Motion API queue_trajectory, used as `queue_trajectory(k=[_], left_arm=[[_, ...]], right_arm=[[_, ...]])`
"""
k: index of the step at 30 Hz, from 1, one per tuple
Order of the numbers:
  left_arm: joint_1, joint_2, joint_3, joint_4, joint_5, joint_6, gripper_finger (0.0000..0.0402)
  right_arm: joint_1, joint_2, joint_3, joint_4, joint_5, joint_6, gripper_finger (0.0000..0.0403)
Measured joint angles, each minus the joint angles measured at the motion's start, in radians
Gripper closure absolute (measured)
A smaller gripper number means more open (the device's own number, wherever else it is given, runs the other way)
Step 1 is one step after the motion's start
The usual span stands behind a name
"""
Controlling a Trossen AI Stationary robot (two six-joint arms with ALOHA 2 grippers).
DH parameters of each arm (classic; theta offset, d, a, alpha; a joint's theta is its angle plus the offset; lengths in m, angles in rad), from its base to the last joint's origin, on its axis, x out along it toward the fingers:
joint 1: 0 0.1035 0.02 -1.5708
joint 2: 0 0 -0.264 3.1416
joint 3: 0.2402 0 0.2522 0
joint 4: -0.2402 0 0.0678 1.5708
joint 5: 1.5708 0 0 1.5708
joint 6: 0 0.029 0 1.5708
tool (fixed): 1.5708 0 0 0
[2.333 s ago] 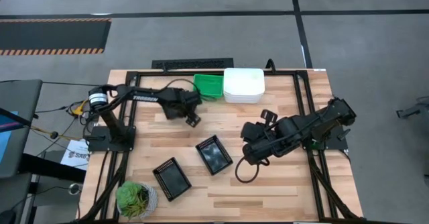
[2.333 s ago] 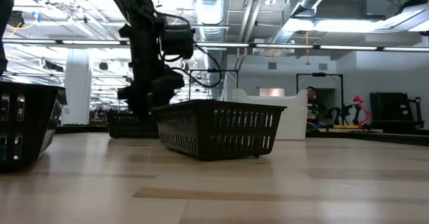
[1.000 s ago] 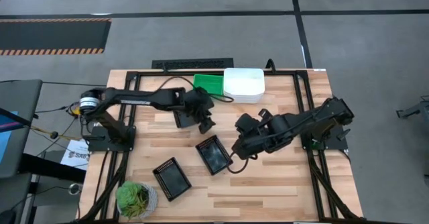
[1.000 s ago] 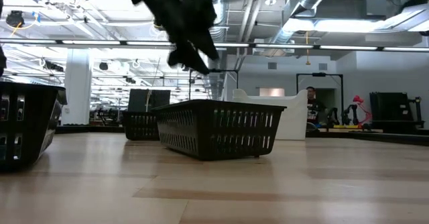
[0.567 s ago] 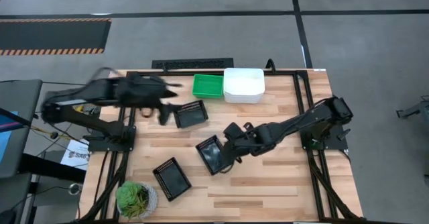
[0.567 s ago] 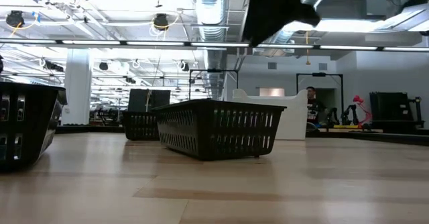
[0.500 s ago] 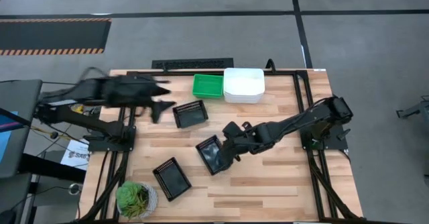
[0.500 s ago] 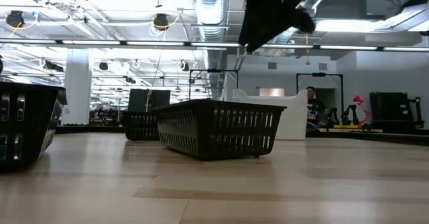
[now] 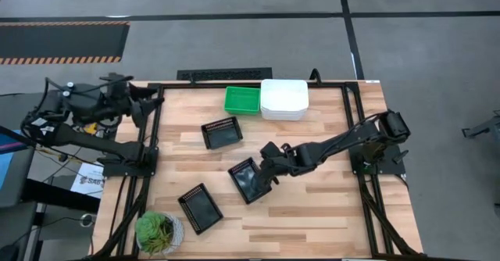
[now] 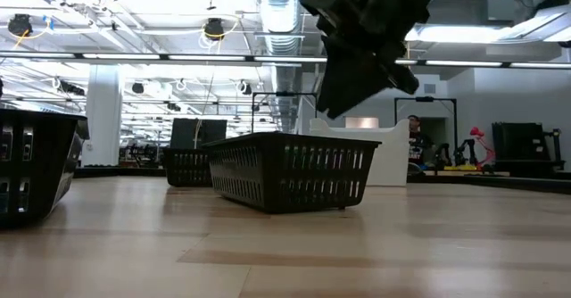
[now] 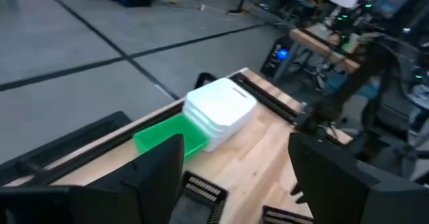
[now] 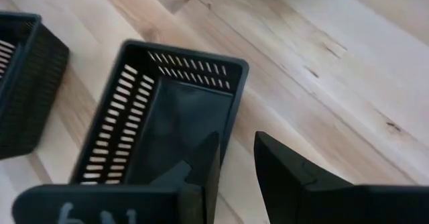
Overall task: Stack baskets by color
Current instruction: Stack the center black bin on the top black bin
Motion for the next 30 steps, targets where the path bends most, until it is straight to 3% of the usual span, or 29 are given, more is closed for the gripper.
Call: queue_trajectory(k=[15, 25, 30], left_arm=[[0.0, -0.006, -0.021, -0.069, -0.032, -0.043, 0.0145], [0.0, -0.004, -0.021, -0.073, -0.031, -0.054, 0.0145], [0.0, -0.004, -0.021, -0.076, -0.031, -0.054, 0.0145]], right_arm=[[0.0, 0.0, -0.067, 0.163, -0.019, -0.04, 0.0287], [-0.006, 0.174, -0.027, 0.189, -0.051, -0.055, 0.0287], [-0.008, 0.195, -0.019, 0.202, -0.079, -0.065, 0.0294]])
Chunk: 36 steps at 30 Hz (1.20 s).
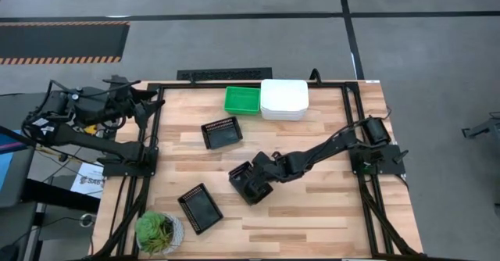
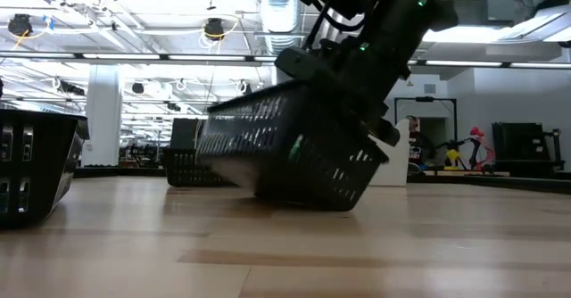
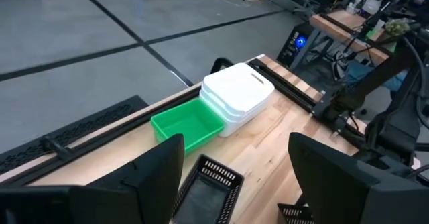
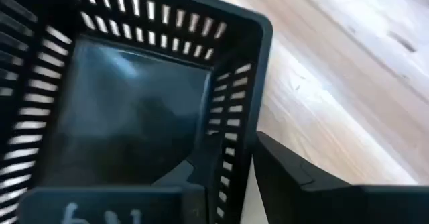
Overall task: Stack baskets by color
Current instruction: Stack the center black bin on the top black bin
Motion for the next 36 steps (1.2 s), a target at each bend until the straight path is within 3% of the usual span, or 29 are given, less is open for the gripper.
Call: queue_trajectory(k=[5, 11, 15, 28, 36], left_arm=[[0.0, 0.0, 0.0, -0.002, 0.0, 0.001, 0.0145], [0.0, 0.0, 0.0, -0.002, 0.0, 0.002, 0.0145], [0.0, 0.0, 0.0, -0.002, 0.0, 0.003, 0.0145], [0.0, 0.0, 0.0, -0.006, -0.012, 0.015, 0.0145], [0.0, 0.0, 0.0, -0.039, -0.037, 0.015, 0.0145]], right_arm=[[-0.005, 0.0, 0.0, 0.002, -0.06, -0.014, 0.032], [-0.006, -0.001, 0.002, 0.013, -0.102, -0.039, 0.0388], [-0.025, -0.012, 0.021, -0.01, -0.105, -0.109, 0.0388], [-0.277, -0.033, 0.45, -0.206, -0.125, -0.688, 0.0396], [-0.38, -0.032, 0.532, -0.148, -0.123, -1.102, 0.0397]])
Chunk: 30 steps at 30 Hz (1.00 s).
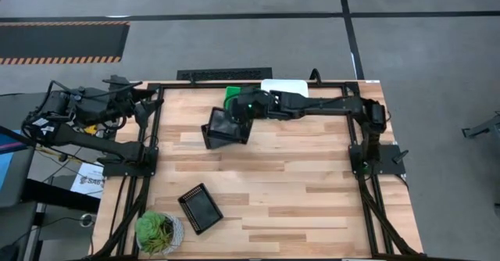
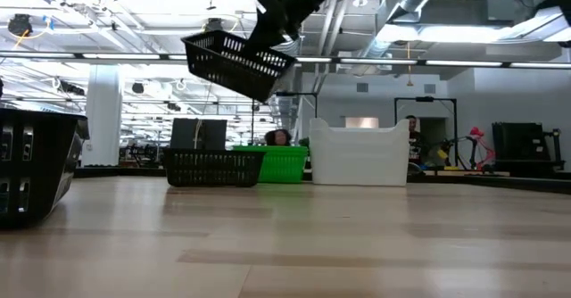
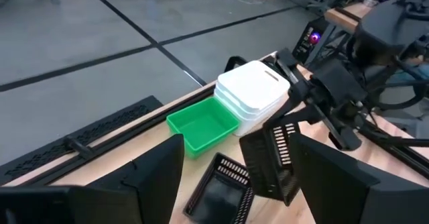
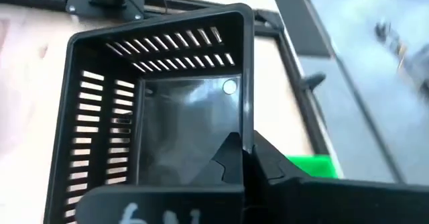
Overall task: Stack baskets by color
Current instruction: Stack the center black bin on the top black bin
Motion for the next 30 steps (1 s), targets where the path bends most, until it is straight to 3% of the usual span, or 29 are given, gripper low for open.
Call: queue_trajectory(k=[9, 15, 30], left_arm=[[0.0, 0.0, 0.0, -0.017, -0.014, -0.008, 0.0145], [0.0, 0.0, 0.0, -0.017, -0.015, -0.028, 0.0145], [0.0, 0.0, 0.0, -0.016, -0.015, -0.041, 0.0145]], right_arm=[[-0.03, 0.1, 0.001, 0.123, -0.125, -0.175, 0.0395], [-0.048, 0.174, -0.001, 0.141, -0.138, -0.25, 0.039], [-0.058, 0.187, 0.001, -0.003, -0.274, -0.201, 0.0388]])
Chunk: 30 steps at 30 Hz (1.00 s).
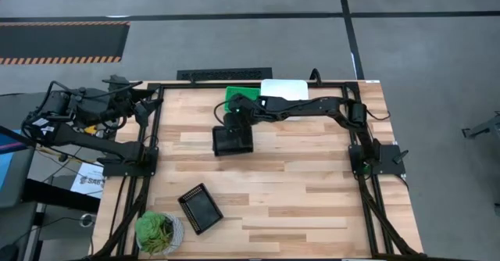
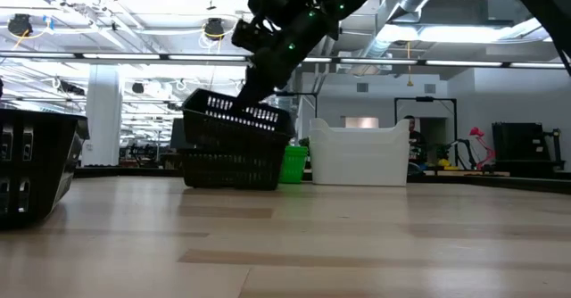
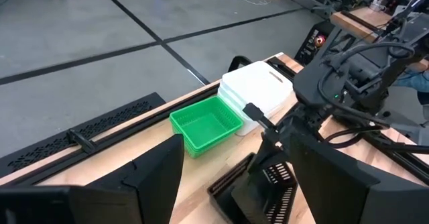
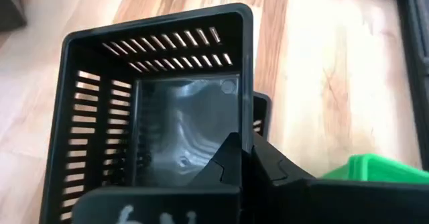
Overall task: Stack baskets by color
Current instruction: Stack the center black bin on the top black bin, then stack the bottom black bin on the black bin
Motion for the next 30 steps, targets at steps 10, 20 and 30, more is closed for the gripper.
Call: queue_trajectory(k=[10, 20, 30], left_arm=[[0.0, 0.0, 0.0, 0.0, 0.0, -0.008, 0.0145], [0.0, 0.0, 0.0, 0.0, 0.0, -0.015, 0.0145], [0.0, 0.0, 0.0, 0.0, 0.0, -0.015, 0.0145]], right_arm=[[-0.009, 0.0, 0.0, -0.014, -0.001, 0.067, 0.0362], [-0.032, 0.0, 0.0, -0.029, -0.02, 0.079, 0.0303], [-0.029, 0.0, 0.0, -0.029, -0.043, 0.111, 0.0265]])
